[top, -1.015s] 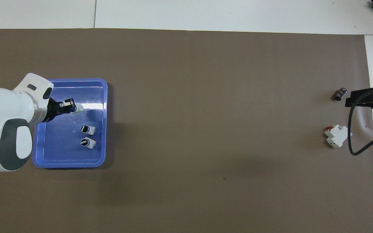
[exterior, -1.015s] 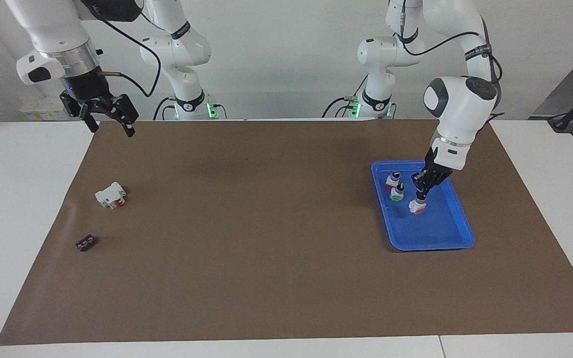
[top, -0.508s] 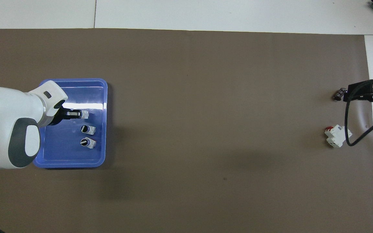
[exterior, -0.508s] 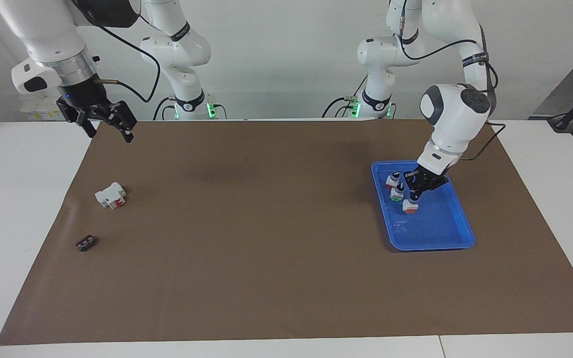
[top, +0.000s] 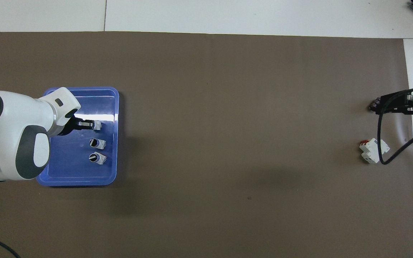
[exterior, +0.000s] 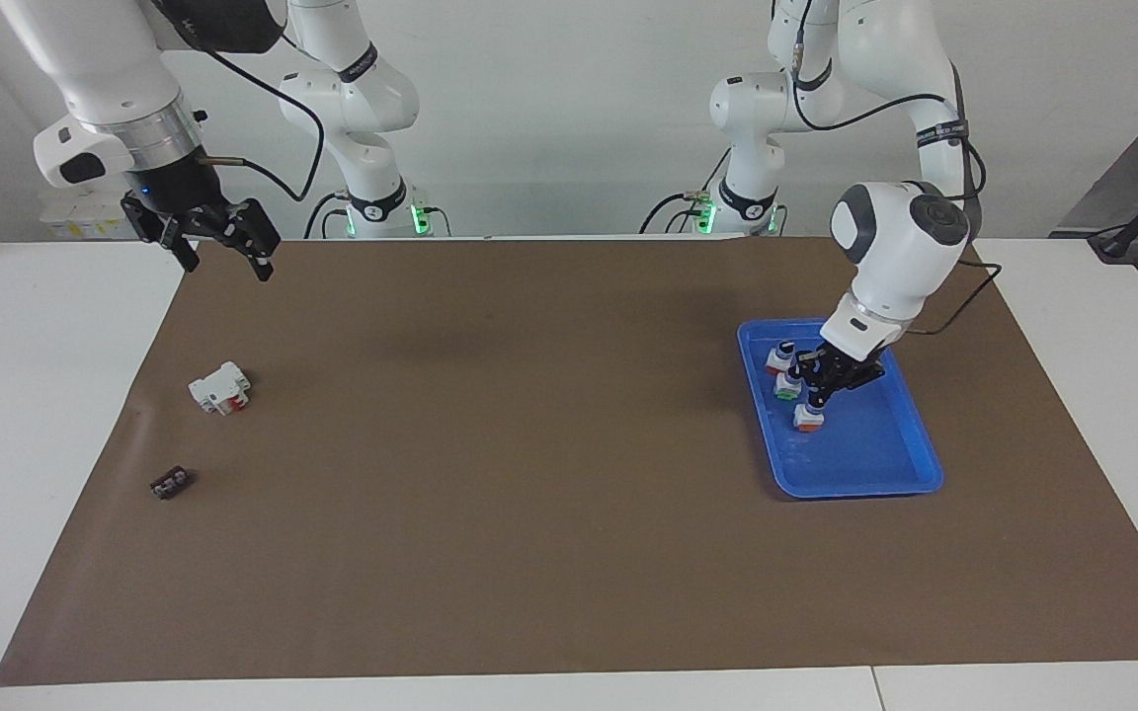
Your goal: Turn and place switch with both arms
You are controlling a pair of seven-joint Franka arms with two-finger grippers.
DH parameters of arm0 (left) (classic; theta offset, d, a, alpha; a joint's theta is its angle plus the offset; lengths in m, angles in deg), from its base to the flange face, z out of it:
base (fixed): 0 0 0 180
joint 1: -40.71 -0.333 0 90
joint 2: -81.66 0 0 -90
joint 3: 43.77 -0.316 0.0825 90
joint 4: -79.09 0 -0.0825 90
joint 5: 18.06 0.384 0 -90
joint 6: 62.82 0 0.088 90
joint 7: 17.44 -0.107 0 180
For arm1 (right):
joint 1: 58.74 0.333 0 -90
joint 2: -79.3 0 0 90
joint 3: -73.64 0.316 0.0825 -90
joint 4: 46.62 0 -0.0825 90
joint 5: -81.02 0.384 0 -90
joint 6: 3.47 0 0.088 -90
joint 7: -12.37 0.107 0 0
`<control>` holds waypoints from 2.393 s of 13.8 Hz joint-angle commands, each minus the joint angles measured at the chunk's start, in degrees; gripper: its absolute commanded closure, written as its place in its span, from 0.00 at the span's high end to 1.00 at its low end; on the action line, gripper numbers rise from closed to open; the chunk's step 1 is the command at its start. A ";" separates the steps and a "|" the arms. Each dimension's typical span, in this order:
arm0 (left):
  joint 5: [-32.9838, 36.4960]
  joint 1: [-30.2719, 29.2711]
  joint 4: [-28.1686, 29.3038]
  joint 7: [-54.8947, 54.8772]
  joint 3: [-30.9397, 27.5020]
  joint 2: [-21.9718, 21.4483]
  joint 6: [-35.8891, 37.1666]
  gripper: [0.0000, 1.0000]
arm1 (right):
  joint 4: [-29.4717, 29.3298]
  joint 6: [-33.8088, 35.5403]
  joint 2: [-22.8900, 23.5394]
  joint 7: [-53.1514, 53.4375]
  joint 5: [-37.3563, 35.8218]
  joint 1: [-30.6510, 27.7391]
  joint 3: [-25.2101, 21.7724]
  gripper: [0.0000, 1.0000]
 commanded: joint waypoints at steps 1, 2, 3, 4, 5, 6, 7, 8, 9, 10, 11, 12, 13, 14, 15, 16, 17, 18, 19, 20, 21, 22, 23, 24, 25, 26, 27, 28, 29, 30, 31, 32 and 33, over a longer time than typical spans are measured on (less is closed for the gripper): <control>0.68 0.59 -1.48 -0.38 -0.13 0.64 2.86 0.00 | 0.13 0.55 -0.66 -0.48 -1.20 1.56 -1.65 1.00; 0.33 1.20 -1.48 -0.38 -0.13 0.56 3.13 0.00 | 0.13 0.63 -0.66 -0.57 -1.20 1.30 -1.56 1.00; 0.32 1.47 -1.30 -0.38 -0.13 0.47 3.57 0.00 | 0.13 0.89 -0.74 -0.57 -1.20 1.30 -1.56 1.00; 0.32 1.64 -1.56 -0.38 -0.13 0.47 4.79 0.00 | 0.13 0.90 -0.75 -0.57 -1.20 1.30 -1.56 1.00; 0.32 1.82 -2.26 -0.38 -0.13 0.47 5.85 0.51 | 0.13 0.90 -0.75 -0.48 -1.20 1.21 -1.56 1.00; 0.32 2.17 -2.53 -0.38 0.30 0.38 5.95 1.00 | 0.13 0.81 -0.75 -0.48 -1.20 1.21 -1.56 1.00; 0.32 2.17 -2.62 -0.38 0.31 -0.23 6.56 1.00 | 0.13 0.55 -0.75 -0.48 -1.20 1.21 -1.56 1.00; 0.32 2.17 -3.06 -0.38 0.31 -0.67 7.43 1.00 | 0.13 0.63 -0.75 -0.48 -1.29 1.30 -1.56 1.00; 0.32 2.17 -4.02 -0.29 0.31 -1.54 7.70 1.00 | 0.04 0.89 -0.75 -0.48 -1.29 1.30 -1.56 1.00; 0.32 2.26 -5.33 -0.11 0.31 -2.42 8.23 1.00 | 0.13 0.90 -0.75 -0.57 -1.29 1.30 -1.56 1.00; 0.85 2.35 -5.95 -0.37 0.22 -3.39 8.23 1.00 | 0.13 0.81 -0.75 -0.48 -1.29 1.30 -1.56 1.00; 0.85 2.35 -6.22 -0.29 0.13 -4.44 8.06 1.00 | 0.13 0.64 -0.75 -0.48 -1.29 1.30 -1.56 1.00; 0.85 2.35 -6.31 -0.29 -0.22 -5.50 8.41 1.00 | 0.13 0.55 -0.75 -0.48 -1.29 1.30 -1.56 1.00; 0.85 2.35 -6.31 -0.29 -0.48 -6.81 8.84 1.00 | 0.13 0.72 -0.75 -0.48 -1.29 1.30 -1.56 1.00; 0.85 2.52 -6.49 -0.29 -0.75 -8.31 11.63 1.00 | 0.13 0.72 -0.75 -0.48 -1.29 1.30 -1.56 1.00; 0.94 2.61 -7.44 -0.29 -1.10 -9.10 14.36 1.00 | 0.13 0.81 -0.75 -0.48 -1.29 1.30 -1.56 1.00; 1.03 2.61 -9.54 -0.29 -1.27 -9.55 17.26 1.00 | 0.13 0.81 -0.75 -0.48 -1.29 1.21 -1.56 1.00; 1.11 2.70 -12.61 -0.29 -1.36 -9.55 21.03 1.00 | 0.13 0.72 -0.75 -0.48 -1.29 1.12 -1.56 1.00; 1.98 2.70 -15.86 -0.38 -1.45 -9.38 24.63 1.00 | 0.13 0.81 -0.75 -0.48 -1.29 1.12 -1.56 1.00; 3.56 2.70 -19.37 -0.46 -1.71 -8.94 27.98 1.00 | 0.13 0.81 -0.75 -0.57 -1.29 1.12 -1.56 1.00; 4.97 2.70 -23.24 -0.64 -1.72 -7.98 31.84 1.00 | 0.13 0.81 -0.75 -0.57 -1.29 1.12 -1.56 1.00; 5.76 2.79 -26.84 -0.81 -1.72 -7.27 35.53 1.00 | 0.13 0.81 -0.75 -0.48 -1.29 1.12 -1.56 1.00; 6.12 2.88 -29.92 -0.90 -1.80 -6.74 38.70 1.00 | 0.13 0.81 -0.75 -0.57 -1.29 1.03 -1.56 1.00; 6.12 2.88 -32.30 -0.99 -2.15 -6.22 40.91 1.00 | 0.13 0.81 -0.75 -0.57 -1.29 1.03 -1.56 1.00; 6.04 2.96 -34.85 -1.08 -3.29 -5.78 43.37 1.00 | 0.13 0.81 -0.75 -0.57 -1.29 1.03 -1.56 1.00; 5.77 2.96 -36.18 -1.08 -3.82 -5.42 46.09 1.00 | 0.13 0.81 -0.75 -0.57 -1.29 1.03 -1.56 1.00; 5.86 2.88 -36.54 -1.08 -4.09 -5.33 47.25 1.00 | 0.22 0.90 -0.83 -0.57 -1.29 1.03 -1.65 1.00; 5.77 2.88 -36.46 -1.08 -4.44 -5.59 47.34 1.00 | 0.39 0.90 -0.83 -0.48 -1.29 1.03 -1.65 1.00; 5.95 2.88 -36.28 -1.08 -5.57 -6.12 47.43 1.00 | 0.48 0.81 -0.92 -0.48 -1.37 1.03 -1.65 1.00; 5.86 2.88 -35.41 -1.17 -6.80 -7.08 47.69 1.00 | 0.39 0.81 -0.83 -0.48 -1.55 1.03 -1.56 1.00; 5.69 2.88 -34.36 -1.08 -7.16 -7.44 46.91 1.00 | 0.48 0.81 -0.92 -0.48 -1.55 1.03 -1.65 1.00; 5.68 2.79 -33.91 -1.08 -7.16 -7.53 46.64 1.00 | 0.48 0.90 -0.92 -0.48 -1.55 1.03 -1.65 1.00; 5.68 2.61 -33.91 -1.08 -7.16 -7.53 47.16 1.00 | 0.48 0.90 -0.92 -0.48 -1.55 1.03 -1.56 1.00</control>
